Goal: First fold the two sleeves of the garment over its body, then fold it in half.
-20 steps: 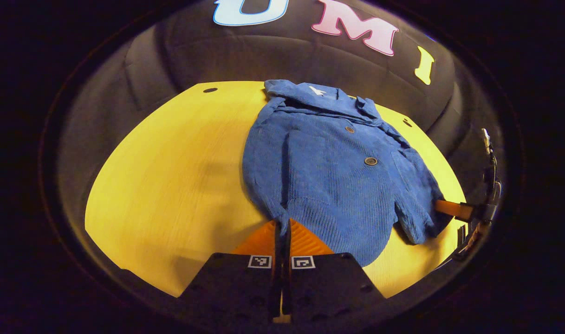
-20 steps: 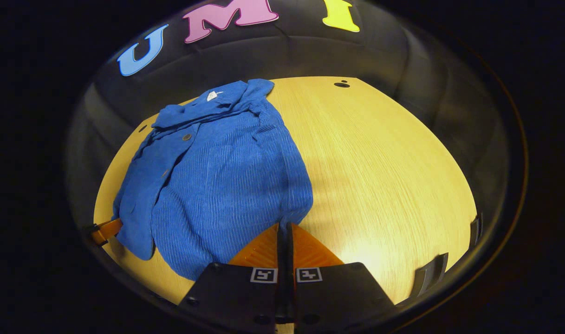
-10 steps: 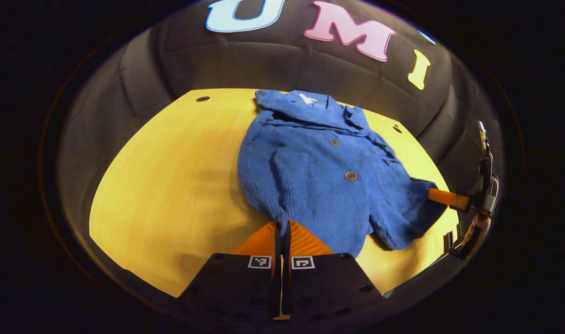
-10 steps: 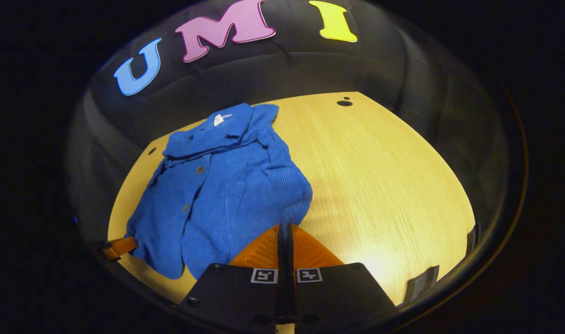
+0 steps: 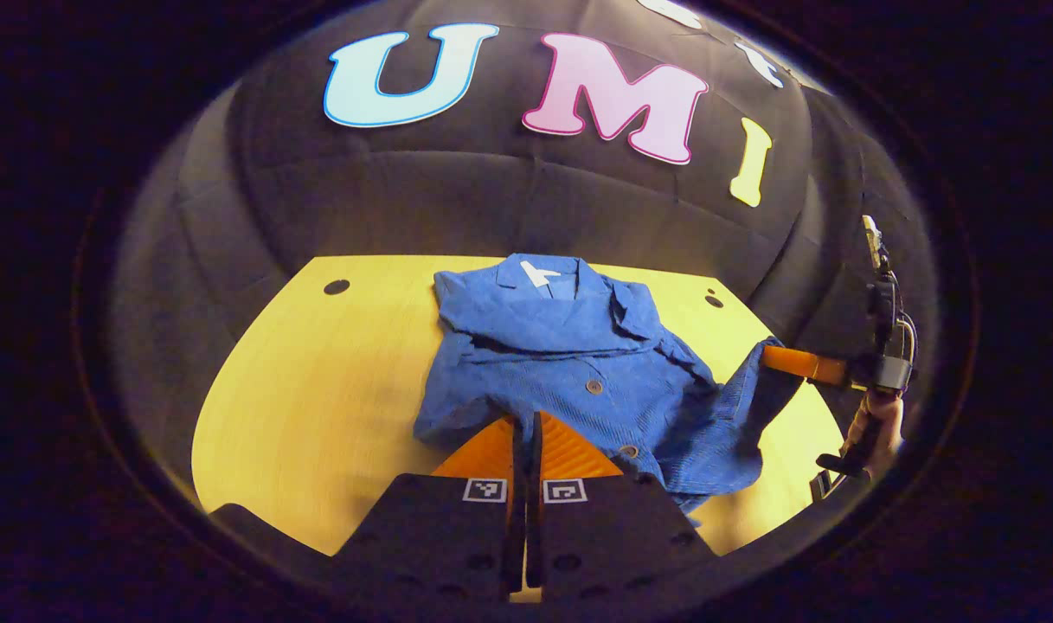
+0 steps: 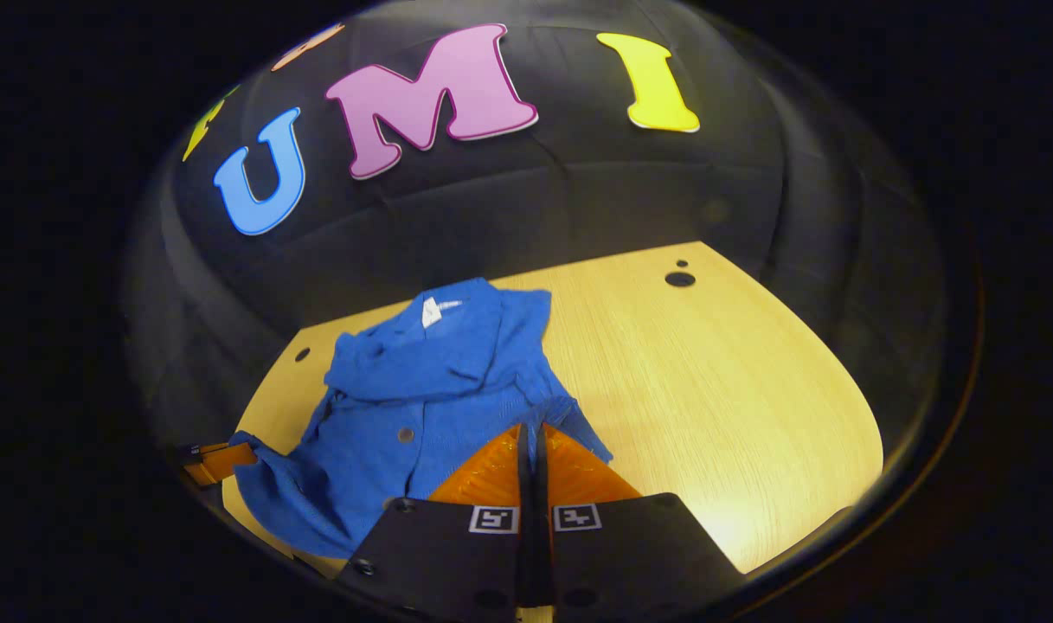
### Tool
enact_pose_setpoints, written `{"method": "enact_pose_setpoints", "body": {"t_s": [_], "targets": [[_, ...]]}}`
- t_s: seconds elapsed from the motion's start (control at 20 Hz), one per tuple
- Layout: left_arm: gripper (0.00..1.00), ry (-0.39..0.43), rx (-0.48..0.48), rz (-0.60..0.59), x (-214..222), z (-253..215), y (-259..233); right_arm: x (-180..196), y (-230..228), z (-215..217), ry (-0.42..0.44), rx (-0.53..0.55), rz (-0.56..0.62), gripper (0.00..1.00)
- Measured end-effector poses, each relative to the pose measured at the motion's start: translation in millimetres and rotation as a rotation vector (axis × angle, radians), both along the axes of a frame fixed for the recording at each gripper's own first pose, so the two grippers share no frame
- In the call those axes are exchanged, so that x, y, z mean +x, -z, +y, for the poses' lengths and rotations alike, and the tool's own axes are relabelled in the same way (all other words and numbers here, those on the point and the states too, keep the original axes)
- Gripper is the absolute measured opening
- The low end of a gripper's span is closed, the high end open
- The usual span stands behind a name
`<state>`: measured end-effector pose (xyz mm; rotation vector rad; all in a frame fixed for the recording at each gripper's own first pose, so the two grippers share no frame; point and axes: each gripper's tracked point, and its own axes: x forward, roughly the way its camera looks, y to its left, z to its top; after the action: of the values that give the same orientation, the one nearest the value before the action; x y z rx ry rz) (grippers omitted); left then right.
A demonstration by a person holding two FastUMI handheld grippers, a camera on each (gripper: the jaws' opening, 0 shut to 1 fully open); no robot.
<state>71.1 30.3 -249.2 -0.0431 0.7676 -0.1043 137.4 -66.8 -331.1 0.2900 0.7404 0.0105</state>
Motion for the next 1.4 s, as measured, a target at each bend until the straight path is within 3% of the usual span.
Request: {"method": "enact_pose_setpoints", "body": {"t_s": [0.2,0.35,0.5,0.65,0.75,0.8,0.85,0.95,1.0,1.05,1.2,1.4], "targets": [[0.0,-0.005,0.038,-0.114,84.6,20.7,-17.6,84.0,-24.6,3.1,0.006,0.01,-0.126,0.01],[0.0,0.001,0.126,-0.208,152.3,43.1,-22.4,148.5,-32.6,-0.1,0.035,0.008,-0.201,0.0],[0.0,-0.01,0.149,-0.36,236.3,56.8,-23.1,209.6,-26.0,-9.6,0.072,-0.001,-0.255,0.0],[0.0,-0.051,0.148,-0.412,310.0,74.5,-5.0,277.0,-9.5,-18.0,0.087,-0.054,-0.317,0.0],[0.0,-0.043,0.199,-0.445,349.5,81.9,15.3,312.8,15.0,-19.9,0.078,-0.105,-0.321,0.0],[0.04,-0.003,0.219,-0.449,363.5,78.7,31.8,324.5,28.1,-21.4,0.078,-0.126,-0.323,0.1],[0.08,0.03,0.227,-0.433,373.0,75.5,48.9,332.1,35.9,-24.5,0.081,-0.147,-0.331,0.32],[0.56,0.045,0.226,-0.406,379.7,68.7,66.9,338.7,48.5,-31.9,0.089,-0.192,-0.341,0.75],[0.75,0.027,0.251,-0.407,383.1,72.8,71.4,339.4,52.3,-35.0,0.095,-0.211,-0.34,0.96],[0.82,0.002,0.281,-0.417,381.3,74.7,66.7,340.1,54.3,-36.2,0.099,-0.213,-0.34,0.94],[0.83,-0.041,0.248,-0.445,375.8,63.8,44.9,328.8,47.2,-31.4,0.099,-0.179,-0.337,0.95],[0.85,-0.073,0.199,-0.413,331.7,51.8,19.9,297.5,33.8,-24.6,0.085,-0.18,-0.348,0.95]]}}
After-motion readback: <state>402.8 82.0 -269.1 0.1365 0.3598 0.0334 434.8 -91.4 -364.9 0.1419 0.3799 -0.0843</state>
